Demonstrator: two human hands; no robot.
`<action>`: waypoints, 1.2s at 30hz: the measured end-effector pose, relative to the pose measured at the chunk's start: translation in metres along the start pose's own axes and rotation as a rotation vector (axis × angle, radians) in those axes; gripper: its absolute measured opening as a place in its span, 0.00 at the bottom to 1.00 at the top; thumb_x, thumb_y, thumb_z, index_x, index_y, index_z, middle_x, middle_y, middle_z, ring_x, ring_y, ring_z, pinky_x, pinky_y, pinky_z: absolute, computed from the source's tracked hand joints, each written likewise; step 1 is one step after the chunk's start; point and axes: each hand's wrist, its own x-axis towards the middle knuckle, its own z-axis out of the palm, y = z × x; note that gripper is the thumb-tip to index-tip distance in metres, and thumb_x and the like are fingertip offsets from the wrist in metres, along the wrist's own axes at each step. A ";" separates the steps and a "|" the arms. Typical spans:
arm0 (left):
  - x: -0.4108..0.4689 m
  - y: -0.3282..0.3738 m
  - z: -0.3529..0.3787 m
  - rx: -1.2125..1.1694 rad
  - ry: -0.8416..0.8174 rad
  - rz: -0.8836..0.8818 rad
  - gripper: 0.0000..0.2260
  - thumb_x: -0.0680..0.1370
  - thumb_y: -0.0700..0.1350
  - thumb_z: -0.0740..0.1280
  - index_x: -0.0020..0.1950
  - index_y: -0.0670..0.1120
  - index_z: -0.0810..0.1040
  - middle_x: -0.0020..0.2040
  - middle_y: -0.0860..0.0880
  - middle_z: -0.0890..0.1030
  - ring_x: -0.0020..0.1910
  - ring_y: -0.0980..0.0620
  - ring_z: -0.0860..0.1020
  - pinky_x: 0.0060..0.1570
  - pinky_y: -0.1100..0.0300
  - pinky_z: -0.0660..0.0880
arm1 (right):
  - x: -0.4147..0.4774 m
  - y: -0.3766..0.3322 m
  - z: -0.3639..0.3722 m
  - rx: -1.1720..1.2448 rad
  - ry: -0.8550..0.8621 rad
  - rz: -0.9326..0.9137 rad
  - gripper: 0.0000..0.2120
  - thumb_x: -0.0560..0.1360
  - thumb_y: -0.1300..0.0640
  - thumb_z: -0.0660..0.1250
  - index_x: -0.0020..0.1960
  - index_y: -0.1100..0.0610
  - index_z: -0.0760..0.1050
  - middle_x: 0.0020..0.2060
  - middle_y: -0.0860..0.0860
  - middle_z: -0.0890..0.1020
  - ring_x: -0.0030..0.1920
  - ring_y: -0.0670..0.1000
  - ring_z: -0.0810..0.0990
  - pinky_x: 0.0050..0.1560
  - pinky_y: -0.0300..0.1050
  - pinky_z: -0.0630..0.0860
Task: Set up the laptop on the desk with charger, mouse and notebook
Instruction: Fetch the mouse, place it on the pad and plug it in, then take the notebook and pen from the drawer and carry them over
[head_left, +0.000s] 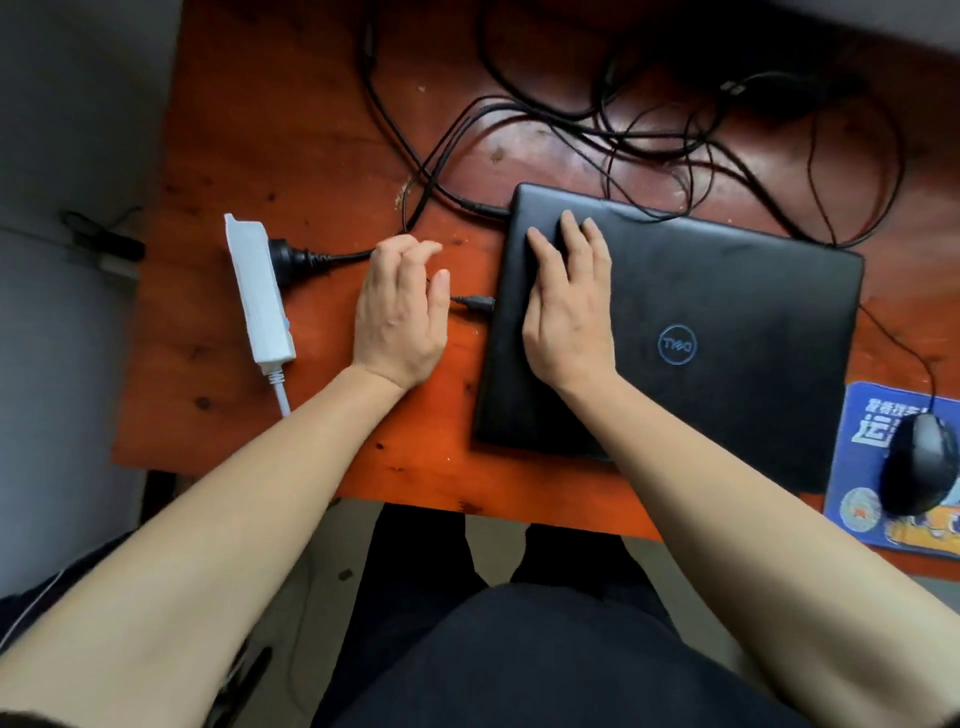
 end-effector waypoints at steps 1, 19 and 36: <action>-0.005 0.004 -0.005 0.038 -0.026 -0.046 0.16 0.82 0.46 0.59 0.64 0.37 0.74 0.59 0.36 0.74 0.59 0.39 0.74 0.60 0.46 0.74 | 0.000 -0.001 -0.003 0.016 -0.047 0.004 0.22 0.79 0.62 0.54 0.71 0.63 0.72 0.73 0.67 0.67 0.75 0.69 0.61 0.78 0.58 0.55; 0.027 0.171 -0.259 0.761 0.589 -0.271 0.25 0.83 0.57 0.54 0.77 0.46 0.65 0.77 0.36 0.61 0.73 0.33 0.62 0.70 0.37 0.60 | 0.142 -0.096 -0.235 0.042 0.175 -0.727 0.33 0.81 0.35 0.56 0.80 0.51 0.61 0.80 0.63 0.55 0.80 0.63 0.54 0.78 0.63 0.52; -0.430 0.244 -0.444 1.013 0.781 -1.048 0.29 0.82 0.59 0.51 0.79 0.46 0.60 0.80 0.37 0.56 0.77 0.36 0.55 0.72 0.32 0.57 | -0.164 -0.423 -0.249 0.257 -0.132 -1.396 0.36 0.81 0.32 0.50 0.82 0.48 0.49 0.81 0.60 0.47 0.81 0.60 0.45 0.80 0.60 0.43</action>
